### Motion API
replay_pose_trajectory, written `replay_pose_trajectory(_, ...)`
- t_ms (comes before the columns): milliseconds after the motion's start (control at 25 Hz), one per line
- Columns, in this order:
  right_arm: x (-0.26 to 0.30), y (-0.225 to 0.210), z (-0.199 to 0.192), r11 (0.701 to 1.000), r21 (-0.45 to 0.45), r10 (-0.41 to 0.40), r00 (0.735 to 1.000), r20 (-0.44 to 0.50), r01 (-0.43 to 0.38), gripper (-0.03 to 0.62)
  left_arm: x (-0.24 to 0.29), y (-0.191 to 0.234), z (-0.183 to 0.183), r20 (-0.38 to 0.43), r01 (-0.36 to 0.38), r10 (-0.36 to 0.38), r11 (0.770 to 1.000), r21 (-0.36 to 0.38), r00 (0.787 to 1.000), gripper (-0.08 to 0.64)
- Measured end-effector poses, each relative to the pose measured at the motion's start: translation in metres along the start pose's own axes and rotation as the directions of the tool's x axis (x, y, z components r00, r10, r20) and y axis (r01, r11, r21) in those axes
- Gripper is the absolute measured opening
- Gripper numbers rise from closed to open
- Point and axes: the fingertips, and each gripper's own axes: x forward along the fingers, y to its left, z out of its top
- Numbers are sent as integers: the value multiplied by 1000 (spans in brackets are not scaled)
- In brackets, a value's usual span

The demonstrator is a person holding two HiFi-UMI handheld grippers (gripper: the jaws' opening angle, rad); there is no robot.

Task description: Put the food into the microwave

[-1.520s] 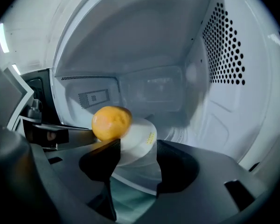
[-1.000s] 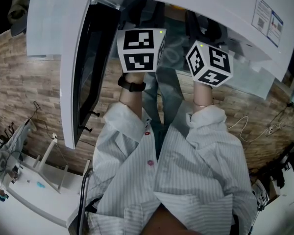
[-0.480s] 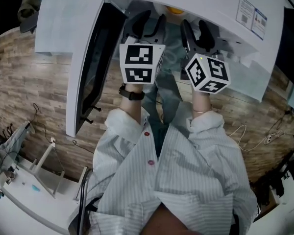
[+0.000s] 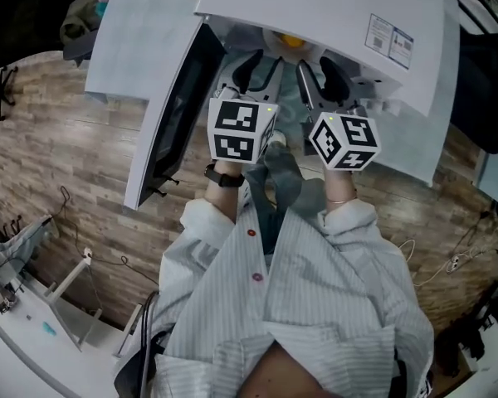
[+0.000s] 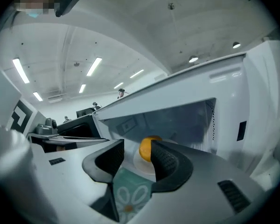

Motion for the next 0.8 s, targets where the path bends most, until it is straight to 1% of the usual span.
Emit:
replay_pose_trajectory(120,-15,12,8,998,28,58,998,11,-58,162,-13,-13,11,16,18,-18,1000,9,1000,132)
replay_pose_trajectory(200,-27,21,10,996,32,85,996,9,-86,141,-22,-25,15,18,47,-47,999,-13,999,121)
replay_pose_trajectory(280,-34,28,15,994,18,109,994,13,-110,121,-26,-34,20,34,82,-80,996,-47,996,113)
replay_pose_trajectory(360,-40,33,22,991,0,130,991,18,-131,104,-29,-42,25,46,113,-110,992,-61,993,96)
replay_pose_trajectory(520,-53,42,37,987,-23,161,986,33,-161,74,-39,-56,36,75,144,-141,989,-36,987,87)
replay_pose_trajectory(800,-69,52,61,974,-34,225,973,58,-223,51,-64,-75,63,143,202,-196,979,-25,970,54)
